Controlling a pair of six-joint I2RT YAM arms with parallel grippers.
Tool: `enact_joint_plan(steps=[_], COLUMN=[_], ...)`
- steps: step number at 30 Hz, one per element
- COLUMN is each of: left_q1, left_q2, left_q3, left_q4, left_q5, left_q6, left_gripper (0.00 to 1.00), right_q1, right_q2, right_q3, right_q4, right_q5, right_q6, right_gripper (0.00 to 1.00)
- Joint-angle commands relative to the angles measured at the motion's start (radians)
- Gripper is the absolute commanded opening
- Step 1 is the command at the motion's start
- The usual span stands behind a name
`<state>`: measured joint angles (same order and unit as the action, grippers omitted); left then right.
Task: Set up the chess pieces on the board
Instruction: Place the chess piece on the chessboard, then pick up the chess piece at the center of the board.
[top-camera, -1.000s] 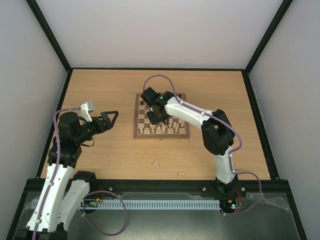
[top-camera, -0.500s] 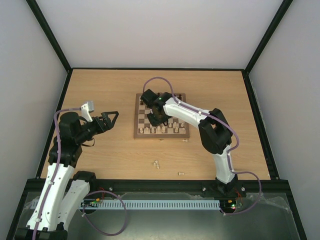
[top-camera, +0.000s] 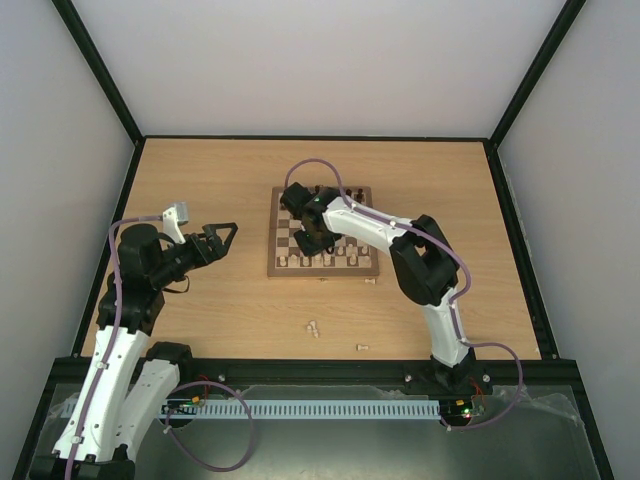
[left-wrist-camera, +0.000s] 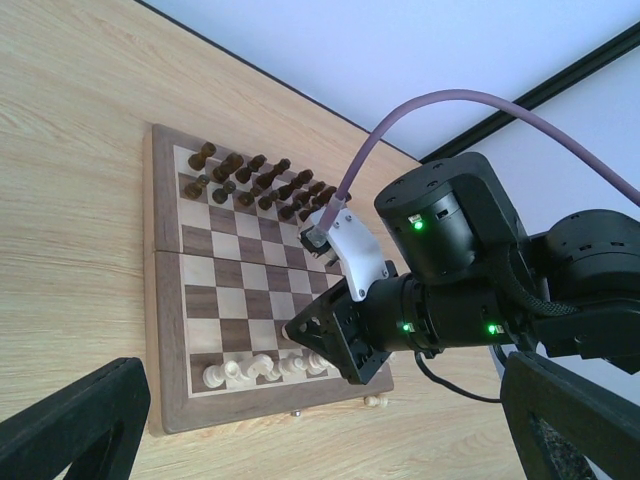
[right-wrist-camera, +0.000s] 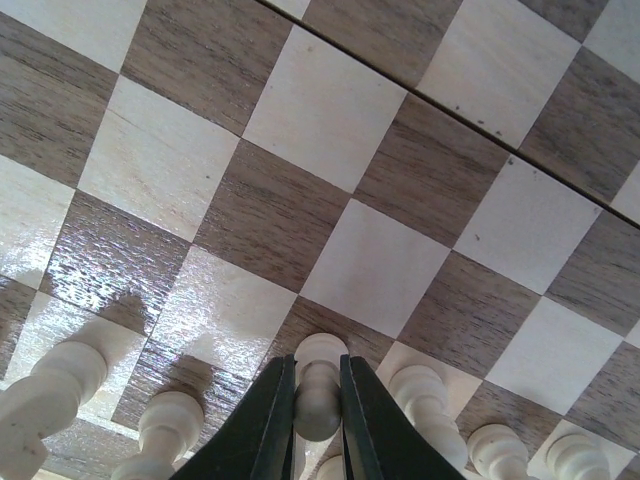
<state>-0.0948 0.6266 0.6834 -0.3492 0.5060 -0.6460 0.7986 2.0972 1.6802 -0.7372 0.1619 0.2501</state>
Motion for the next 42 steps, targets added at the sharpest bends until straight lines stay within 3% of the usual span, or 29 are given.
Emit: enact_joint_plan(steps=[1, 18, 27, 34, 42], left_q1=[0.007, 0.007, 0.007, 0.007, 0.007], left_q2=[0.002, 0.004, 0.009, 0.006, 0.013], left_q3=[-0.015, -0.016, -0.010, -0.013, -0.031], left_q4=[0.029, 0.031, 0.035, 0.034, 0.059], left_q5=[0.015, 0.014, 0.015, 0.015, 0.030], left_q6=[0.006, 0.006, 0.001, -0.001, -0.010], left_gripper=[0.99, 0.99, 0.99, 0.99, 0.99], right_q1=[0.000, -0.002, -0.017, 0.023, 0.218], right_q2=[0.018, 0.006, -0.115, -0.373, -0.568], right_q3=[-0.005, 0.051, 0.082, -0.160, -0.488], right_q4=[-0.061, -0.066, -0.078, -0.023, 0.059], right_q5=[-0.005, 0.028, 0.085, 0.028, -0.054], right_q6=[-0.011, -0.002, 0.039, 0.093, 0.208], right_gripper=[0.13, 0.27, 0.36, 0.37, 0.36])
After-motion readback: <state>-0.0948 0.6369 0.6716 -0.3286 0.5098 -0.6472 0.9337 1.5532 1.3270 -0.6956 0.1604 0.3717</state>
